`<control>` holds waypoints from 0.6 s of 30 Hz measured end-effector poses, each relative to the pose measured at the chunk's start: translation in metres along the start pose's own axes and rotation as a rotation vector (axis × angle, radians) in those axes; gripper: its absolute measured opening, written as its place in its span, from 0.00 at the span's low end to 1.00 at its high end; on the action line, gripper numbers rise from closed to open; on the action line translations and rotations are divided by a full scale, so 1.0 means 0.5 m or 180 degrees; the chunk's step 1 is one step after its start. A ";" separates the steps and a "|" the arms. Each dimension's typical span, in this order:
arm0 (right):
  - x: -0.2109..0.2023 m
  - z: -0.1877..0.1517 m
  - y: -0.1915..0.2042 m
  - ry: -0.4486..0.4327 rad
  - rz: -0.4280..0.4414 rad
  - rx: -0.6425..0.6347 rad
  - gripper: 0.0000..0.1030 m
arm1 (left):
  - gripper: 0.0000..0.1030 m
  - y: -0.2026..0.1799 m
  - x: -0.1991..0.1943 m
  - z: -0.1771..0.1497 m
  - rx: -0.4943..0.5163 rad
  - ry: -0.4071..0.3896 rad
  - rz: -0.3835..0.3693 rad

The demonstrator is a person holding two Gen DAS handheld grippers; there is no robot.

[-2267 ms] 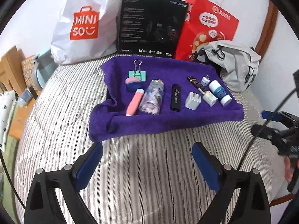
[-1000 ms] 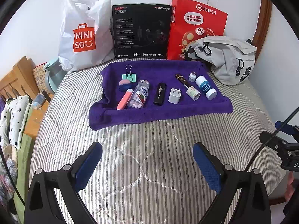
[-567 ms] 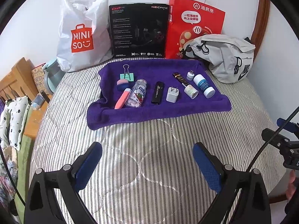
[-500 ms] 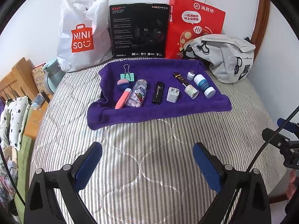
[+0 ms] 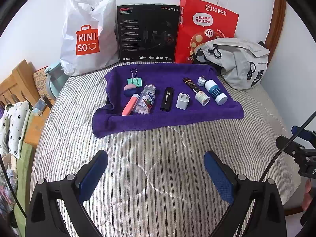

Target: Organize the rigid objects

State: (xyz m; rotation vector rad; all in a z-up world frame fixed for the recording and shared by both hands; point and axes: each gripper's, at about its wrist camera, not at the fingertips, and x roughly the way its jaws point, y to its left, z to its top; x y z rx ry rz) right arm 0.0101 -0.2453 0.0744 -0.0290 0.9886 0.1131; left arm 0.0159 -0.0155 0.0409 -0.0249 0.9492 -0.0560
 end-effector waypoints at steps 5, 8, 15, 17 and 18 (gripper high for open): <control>0.000 0.001 -0.001 -0.0013 0.0003 -0.0007 1.00 | 0.95 0.000 -0.002 0.003 0.0011 -0.0007 0.0015; -0.001 0.002 -0.001 -0.0019 0.0009 -0.0012 1.00 | 0.95 -0.001 -0.005 0.005 0.0013 -0.0012 0.0013; -0.003 0.003 0.001 -0.0026 0.0008 -0.0020 1.00 | 0.95 -0.004 -0.009 0.007 0.0031 -0.0031 0.0030; -0.004 0.004 0.001 -0.0035 0.0006 -0.0022 1.00 | 0.95 -0.004 -0.009 0.007 0.0029 -0.0031 0.0030; -0.004 0.004 0.001 -0.0036 0.0012 -0.0022 1.00 | 0.95 -0.003 -0.010 0.007 0.0023 -0.0032 0.0037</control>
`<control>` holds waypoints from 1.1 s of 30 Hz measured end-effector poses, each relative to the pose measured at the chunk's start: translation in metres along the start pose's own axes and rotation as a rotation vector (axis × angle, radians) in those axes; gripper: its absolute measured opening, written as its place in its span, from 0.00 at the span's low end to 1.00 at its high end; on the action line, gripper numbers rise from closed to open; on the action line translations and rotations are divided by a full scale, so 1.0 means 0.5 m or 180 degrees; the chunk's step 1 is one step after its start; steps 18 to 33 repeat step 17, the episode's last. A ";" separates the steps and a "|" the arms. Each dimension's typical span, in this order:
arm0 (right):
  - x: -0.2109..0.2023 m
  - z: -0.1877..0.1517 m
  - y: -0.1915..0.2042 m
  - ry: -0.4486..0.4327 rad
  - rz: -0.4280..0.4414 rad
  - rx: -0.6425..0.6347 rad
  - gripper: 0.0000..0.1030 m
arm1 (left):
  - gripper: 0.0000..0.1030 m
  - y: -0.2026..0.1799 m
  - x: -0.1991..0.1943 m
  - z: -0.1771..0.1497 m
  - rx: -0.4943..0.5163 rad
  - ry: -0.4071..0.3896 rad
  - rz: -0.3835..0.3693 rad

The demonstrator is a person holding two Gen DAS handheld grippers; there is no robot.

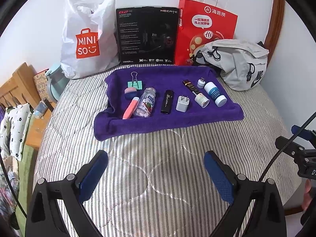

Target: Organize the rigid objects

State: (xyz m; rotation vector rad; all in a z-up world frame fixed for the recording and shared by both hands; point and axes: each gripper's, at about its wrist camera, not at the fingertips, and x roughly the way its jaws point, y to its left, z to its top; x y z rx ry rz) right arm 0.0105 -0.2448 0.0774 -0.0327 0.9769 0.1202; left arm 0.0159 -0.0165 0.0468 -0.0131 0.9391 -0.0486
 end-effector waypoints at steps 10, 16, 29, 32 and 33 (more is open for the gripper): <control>0.004 0.000 -0.001 0.0013 -0.0004 -0.0002 1.00 | 0.95 0.005 0.000 -0.001 -0.0004 0.0009 0.0014; 0.009 0.000 0.002 0.0031 -0.0009 -0.0022 1.00 | 1.00 0.004 -0.004 -0.004 -0.0003 -0.0083 0.0015; 0.009 -0.001 0.003 0.0034 -0.0014 -0.0024 1.00 | 1.00 0.003 -0.004 -0.004 0.0003 -0.0093 0.0005; 0.009 -0.001 0.003 0.0034 -0.0014 -0.0024 1.00 | 1.00 0.003 -0.004 -0.004 0.0003 -0.0093 0.0005; 0.009 -0.001 0.003 0.0034 -0.0014 -0.0024 1.00 | 1.00 0.003 -0.004 -0.004 0.0003 -0.0093 0.0005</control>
